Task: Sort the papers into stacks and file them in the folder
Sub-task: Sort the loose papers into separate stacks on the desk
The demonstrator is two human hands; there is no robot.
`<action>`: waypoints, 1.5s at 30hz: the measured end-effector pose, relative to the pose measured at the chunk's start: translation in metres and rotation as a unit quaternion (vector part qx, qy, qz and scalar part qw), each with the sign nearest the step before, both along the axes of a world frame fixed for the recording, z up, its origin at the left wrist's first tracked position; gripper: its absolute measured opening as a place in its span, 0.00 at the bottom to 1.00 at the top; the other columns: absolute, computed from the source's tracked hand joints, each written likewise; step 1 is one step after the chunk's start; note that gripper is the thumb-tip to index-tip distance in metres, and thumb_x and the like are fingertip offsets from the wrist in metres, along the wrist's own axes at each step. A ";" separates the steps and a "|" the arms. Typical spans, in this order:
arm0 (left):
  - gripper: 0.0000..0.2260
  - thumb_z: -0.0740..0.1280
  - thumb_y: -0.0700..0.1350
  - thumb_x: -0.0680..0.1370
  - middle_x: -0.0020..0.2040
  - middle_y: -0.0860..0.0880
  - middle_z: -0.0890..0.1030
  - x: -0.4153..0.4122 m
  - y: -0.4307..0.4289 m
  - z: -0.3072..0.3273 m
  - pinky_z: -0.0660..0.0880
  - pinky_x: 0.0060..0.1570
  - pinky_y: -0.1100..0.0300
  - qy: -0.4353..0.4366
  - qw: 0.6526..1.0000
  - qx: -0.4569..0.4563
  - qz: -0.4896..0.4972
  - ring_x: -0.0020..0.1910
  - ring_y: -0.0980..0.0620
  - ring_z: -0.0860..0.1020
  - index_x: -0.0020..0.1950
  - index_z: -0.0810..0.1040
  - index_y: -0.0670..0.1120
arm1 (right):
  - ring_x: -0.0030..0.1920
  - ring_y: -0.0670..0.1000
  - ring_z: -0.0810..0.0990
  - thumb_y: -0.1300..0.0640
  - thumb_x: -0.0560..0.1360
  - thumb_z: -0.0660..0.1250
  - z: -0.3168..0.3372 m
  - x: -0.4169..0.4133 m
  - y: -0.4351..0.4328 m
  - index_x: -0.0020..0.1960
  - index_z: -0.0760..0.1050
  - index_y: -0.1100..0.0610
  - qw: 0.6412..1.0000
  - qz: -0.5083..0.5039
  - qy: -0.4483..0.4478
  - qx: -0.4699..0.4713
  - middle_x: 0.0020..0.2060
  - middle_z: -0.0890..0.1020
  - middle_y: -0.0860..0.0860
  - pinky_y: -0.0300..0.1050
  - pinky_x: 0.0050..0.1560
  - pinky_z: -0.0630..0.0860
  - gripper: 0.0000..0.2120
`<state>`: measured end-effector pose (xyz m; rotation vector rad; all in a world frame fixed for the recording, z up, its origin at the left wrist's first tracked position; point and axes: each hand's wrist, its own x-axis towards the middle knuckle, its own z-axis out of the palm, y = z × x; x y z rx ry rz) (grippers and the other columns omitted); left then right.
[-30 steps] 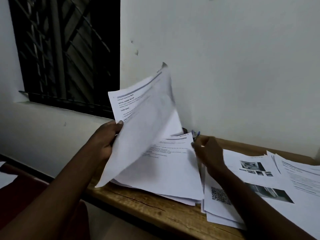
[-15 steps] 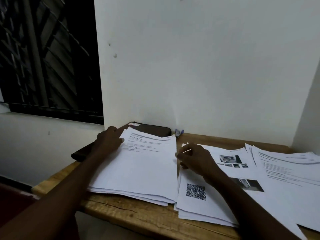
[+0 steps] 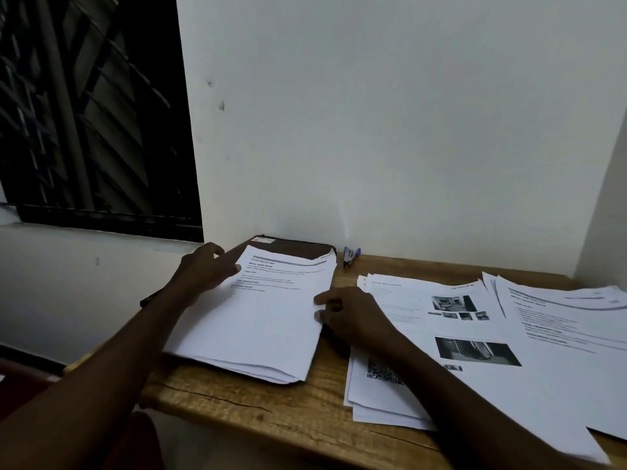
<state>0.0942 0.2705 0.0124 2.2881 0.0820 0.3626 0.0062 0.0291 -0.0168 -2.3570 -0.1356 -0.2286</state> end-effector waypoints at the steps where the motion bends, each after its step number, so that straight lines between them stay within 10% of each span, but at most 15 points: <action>1: 0.20 0.72 0.47 0.76 0.64 0.39 0.76 0.002 0.000 -0.001 0.66 0.46 0.58 -0.001 1.000 0.000 0.004 0.52 0.46 0.72 0.66 0.74 0.44 | 0.50 0.45 0.77 0.54 0.77 0.68 0.000 0.001 0.003 0.65 0.77 0.53 1.000 0.007 0.006 0.001 0.56 0.81 0.50 0.34 0.47 0.71 0.16; 7: 0.18 0.72 0.48 0.75 0.62 0.39 0.79 0.009 0.001 -0.011 0.70 0.58 0.53 -0.014 0.995 0.088 0.035 0.62 0.39 0.75 0.62 0.77 0.42 | 0.51 0.48 0.83 0.54 0.75 0.70 0.009 -0.007 -0.002 0.56 0.81 0.54 0.998 -0.030 -0.007 0.057 0.51 0.85 0.52 0.40 0.55 0.76 0.10; 10: 0.16 0.72 0.43 0.75 0.60 0.36 0.77 0.006 -0.019 -0.007 0.70 0.57 0.51 -0.105 0.991 0.065 0.048 0.60 0.37 0.76 0.61 0.78 0.42 | 0.42 0.55 0.84 0.62 0.73 0.70 0.030 -0.014 -0.031 0.40 0.79 0.53 0.982 -0.043 -0.023 0.185 0.41 0.85 0.57 0.45 0.44 0.80 0.06; 13: 0.11 0.71 0.40 0.76 0.54 0.43 0.81 -0.013 -0.064 0.002 0.72 0.51 0.57 -0.220 0.975 -0.010 -0.035 0.53 0.43 0.79 0.57 0.80 0.44 | 0.42 0.55 0.84 0.64 0.74 0.70 0.053 -0.019 -0.077 0.45 0.81 0.57 0.958 -0.077 -0.041 0.273 0.43 0.84 0.58 0.48 0.42 0.83 0.03; 16: 0.10 0.72 0.44 0.74 0.48 0.49 0.82 -0.044 -0.124 0.006 0.77 0.48 0.58 -0.191 0.960 -0.113 -0.172 0.47 0.50 0.80 0.54 0.80 0.47 | 0.44 0.53 0.84 0.57 0.73 0.73 0.061 -0.027 -0.131 0.51 0.81 0.56 0.962 -0.155 -0.065 0.217 0.46 0.84 0.54 0.42 0.36 0.78 0.08; 20: 0.21 0.70 0.55 0.66 0.54 0.51 0.80 -0.065 -0.182 -0.007 0.76 0.56 0.53 -0.054 0.958 -0.132 -0.250 0.55 0.52 0.78 0.57 0.78 0.50 | 0.55 0.56 0.80 0.56 0.71 0.73 0.044 -0.044 -0.190 0.53 0.79 0.55 0.959 -0.276 -0.034 0.063 0.53 0.82 0.55 0.53 0.57 0.78 0.12; 25: 0.19 0.76 0.49 0.69 0.52 0.47 0.81 -0.061 -0.207 -0.021 0.71 0.50 0.57 0.038 0.950 -0.212 -0.225 0.54 0.48 0.78 0.56 0.79 0.42 | 0.43 0.55 0.80 0.56 0.71 0.74 0.022 -0.050 -0.205 0.54 0.76 0.60 0.966 -0.252 0.057 -0.018 0.49 0.81 0.58 0.48 0.46 0.79 0.15; 31: 0.12 0.70 0.44 0.76 0.54 0.44 0.77 -0.059 -0.212 -0.016 0.73 0.57 0.49 0.116 0.928 -0.308 -0.176 0.53 0.45 0.76 0.58 0.78 0.42 | 0.61 0.56 0.75 0.57 0.74 0.70 0.022 -0.045 -0.194 0.61 0.76 0.64 0.971 -0.211 0.068 -0.089 0.59 0.77 0.57 0.45 0.58 0.73 0.18; 37: 0.16 0.66 0.40 0.79 0.54 0.39 0.82 -0.057 -0.206 -0.010 0.80 0.42 0.50 0.219 0.874 -0.392 -0.186 0.45 0.42 0.82 0.66 0.75 0.39 | 0.67 0.53 0.71 0.57 0.73 0.73 0.017 -0.047 -0.197 0.66 0.73 0.59 0.974 -0.207 0.060 -0.075 0.65 0.74 0.55 0.40 0.58 0.70 0.23; 42: 0.05 0.74 0.39 0.72 0.44 0.47 0.81 -0.060 -0.216 -0.017 0.73 0.40 0.59 0.081 0.928 -0.258 -0.255 0.41 0.49 0.80 0.42 0.79 0.45 | 0.65 0.53 0.72 0.58 0.72 0.73 0.013 -0.045 -0.198 0.65 0.75 0.59 0.977 -0.197 0.047 -0.062 0.63 0.75 0.55 0.40 0.55 0.71 0.22; 45: 0.19 0.76 0.42 0.69 0.32 0.46 0.67 -0.063 -0.218 -0.012 0.60 0.32 0.59 0.068 0.939 -0.223 -0.254 0.29 0.52 0.65 0.33 0.64 0.46 | 0.65 0.53 0.72 0.58 0.72 0.74 0.012 -0.044 -0.198 0.66 0.74 0.58 0.978 -0.200 0.042 -0.051 0.64 0.74 0.55 0.40 0.55 0.71 0.24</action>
